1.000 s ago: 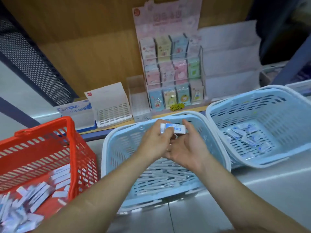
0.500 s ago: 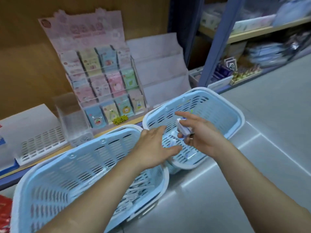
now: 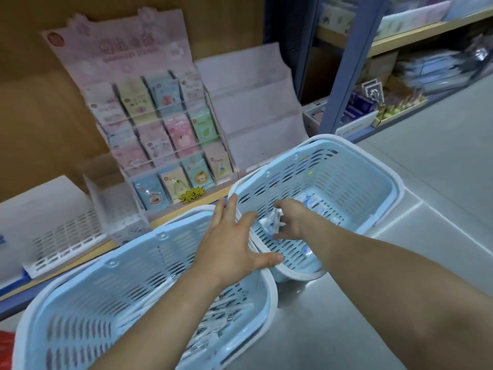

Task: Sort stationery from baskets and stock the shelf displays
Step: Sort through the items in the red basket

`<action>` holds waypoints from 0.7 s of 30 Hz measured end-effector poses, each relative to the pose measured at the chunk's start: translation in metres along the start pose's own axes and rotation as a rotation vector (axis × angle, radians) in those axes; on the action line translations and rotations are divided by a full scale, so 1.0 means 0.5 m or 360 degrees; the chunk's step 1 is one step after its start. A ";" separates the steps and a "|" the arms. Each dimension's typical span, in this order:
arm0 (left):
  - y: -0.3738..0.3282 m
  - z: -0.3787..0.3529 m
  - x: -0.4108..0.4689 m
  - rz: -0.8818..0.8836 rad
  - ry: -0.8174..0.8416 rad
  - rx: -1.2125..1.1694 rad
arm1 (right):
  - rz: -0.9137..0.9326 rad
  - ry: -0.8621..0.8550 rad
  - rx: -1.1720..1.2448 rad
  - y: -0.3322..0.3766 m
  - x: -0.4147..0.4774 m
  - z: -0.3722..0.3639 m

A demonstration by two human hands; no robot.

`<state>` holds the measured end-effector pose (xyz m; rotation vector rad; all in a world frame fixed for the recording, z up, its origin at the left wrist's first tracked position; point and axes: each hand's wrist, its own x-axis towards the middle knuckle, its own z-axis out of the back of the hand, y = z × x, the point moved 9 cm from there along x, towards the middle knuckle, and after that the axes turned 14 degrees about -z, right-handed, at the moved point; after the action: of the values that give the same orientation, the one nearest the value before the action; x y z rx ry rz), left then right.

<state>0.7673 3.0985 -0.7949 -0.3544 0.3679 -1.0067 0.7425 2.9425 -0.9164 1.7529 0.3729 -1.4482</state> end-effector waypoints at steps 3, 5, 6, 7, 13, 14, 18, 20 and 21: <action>0.009 -0.002 0.009 -0.0011 0.0003 -0.0071 | 0.0039 -0.0078 -0.0020 0.011 -0.010 0.011; 0.013 -0.005 0.015 -0.0043 0.0003 -0.0071 | 0.0137 -0.0054 0.0052 0.020 -0.028 0.007; 0.015 -0.005 0.017 -0.0070 -0.0003 -0.0077 | 0.0205 -0.0036 0.0079 0.025 -0.040 0.000; 0.017 -0.005 0.017 -0.0102 -0.0006 -0.0088 | 0.0302 -0.0054 0.0082 0.032 -0.056 -0.004; 0.012 0.090 -0.054 -0.0454 -0.0007 0.0084 | 0.1105 -0.0275 -0.0215 0.098 -0.252 -0.060; 0.023 0.121 -0.079 -0.0465 0.0000 0.0146 | 0.1168 -0.0172 -0.0264 0.102 -0.292 -0.100; 0.093 0.249 -0.213 -0.0392 -0.0064 0.0271 | 0.1098 0.0625 -0.0575 0.041 -0.438 -0.334; 0.142 0.309 -0.299 -0.0264 -0.0181 0.0243 | 0.1049 0.0904 -0.0859 -0.022 -0.497 -0.446; 0.164 0.336 -0.347 -0.0206 -0.0259 0.0205 | 0.1028 0.1005 -0.0990 -0.056 -0.522 -0.496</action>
<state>0.8208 3.3084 -0.6604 -0.3439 0.1333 -1.1142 0.8145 3.2103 -0.6854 1.5477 0.4586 -0.2532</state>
